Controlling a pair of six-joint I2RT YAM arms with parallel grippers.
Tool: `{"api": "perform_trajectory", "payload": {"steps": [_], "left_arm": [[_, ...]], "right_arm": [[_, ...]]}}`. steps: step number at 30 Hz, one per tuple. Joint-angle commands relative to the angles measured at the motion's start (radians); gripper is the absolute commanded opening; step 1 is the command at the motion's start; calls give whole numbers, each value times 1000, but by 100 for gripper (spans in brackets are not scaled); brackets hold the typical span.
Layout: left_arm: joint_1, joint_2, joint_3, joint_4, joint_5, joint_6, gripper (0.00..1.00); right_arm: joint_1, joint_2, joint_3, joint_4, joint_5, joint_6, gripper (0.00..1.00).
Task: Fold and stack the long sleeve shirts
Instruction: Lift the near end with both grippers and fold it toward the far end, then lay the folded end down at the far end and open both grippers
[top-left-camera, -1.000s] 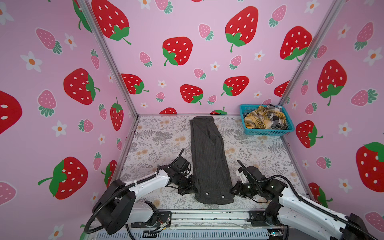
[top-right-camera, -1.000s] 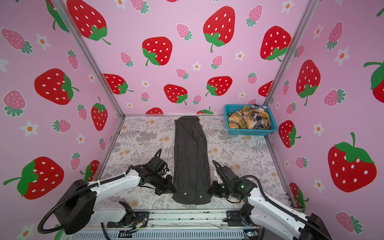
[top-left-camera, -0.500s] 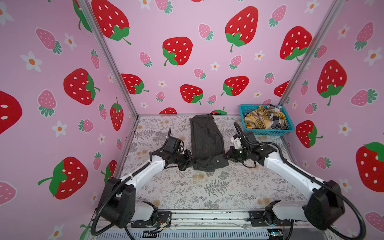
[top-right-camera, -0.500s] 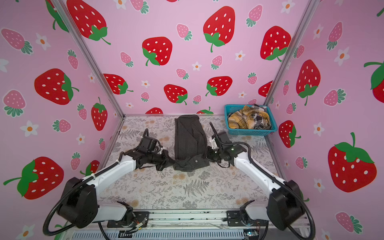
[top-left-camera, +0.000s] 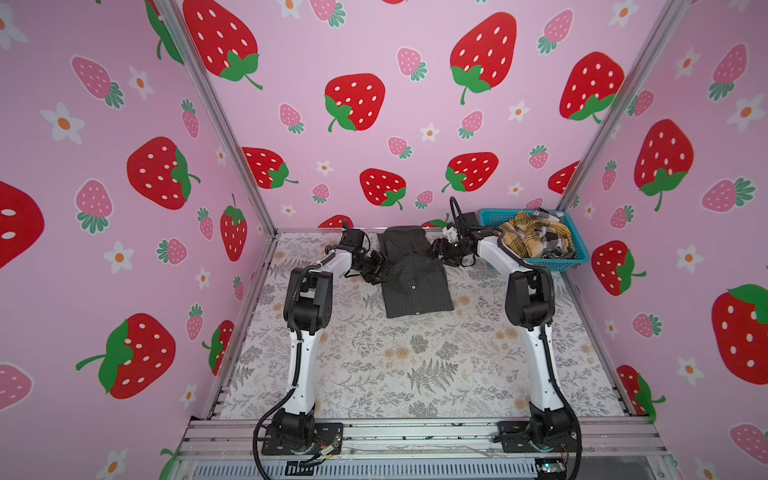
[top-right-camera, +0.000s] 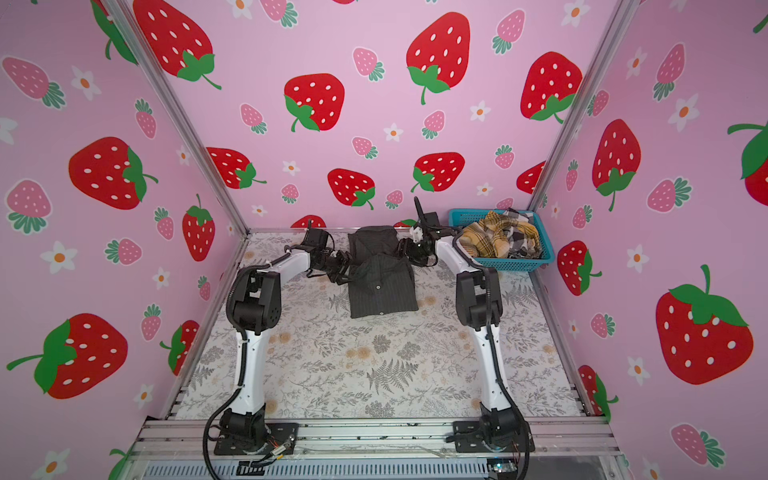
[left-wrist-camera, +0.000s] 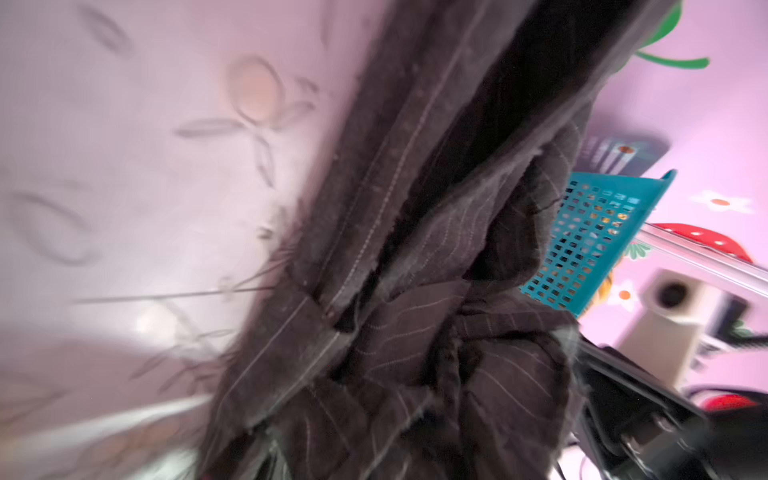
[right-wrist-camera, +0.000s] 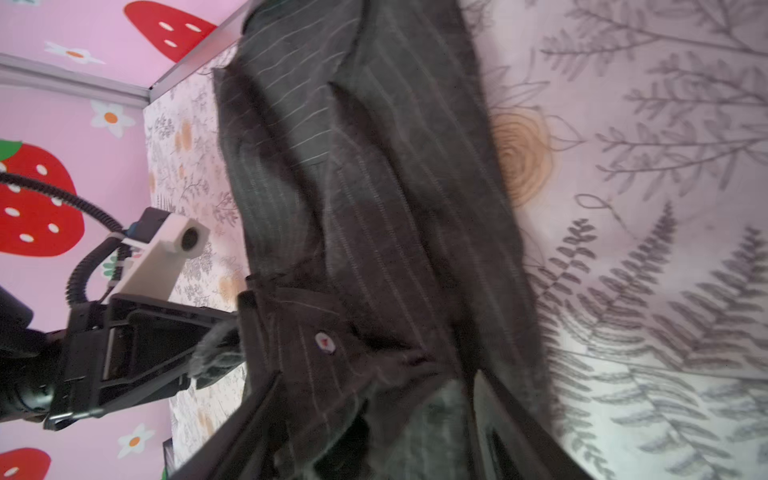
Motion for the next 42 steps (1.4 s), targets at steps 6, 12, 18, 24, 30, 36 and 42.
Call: {"api": "perform_trajectory", "payload": {"steps": [6, 12, 18, 24, 30, 36, 42], "left_arm": [[-7, -202, 163, -267, -79, 155, 67], [-67, -251, -55, -190, -41, 169, 30], [-101, -106, 55, -234, -50, 199, 24], [-112, 44, 187, -271, -74, 205, 23], [-135, -61, -67, -251, -118, 237, 23], [-185, -387, -598, -92, -113, 215, 23], [-251, -759, -852, -68, -119, 147, 39]], "right_arm": [[44, -343, -248, 30, 160, -68, 63], [150, -342, -344, 86, 145, -107, 38], [181, -200, -270, 104, 117, -99, 31], [178, -129, -294, 86, 175, -119, 31], [217, -305, -628, 204, 148, -80, 30], [336, -588, -1059, 367, 88, 48, 30], [410, -876, -1229, 337, 168, 144, 32]]}}
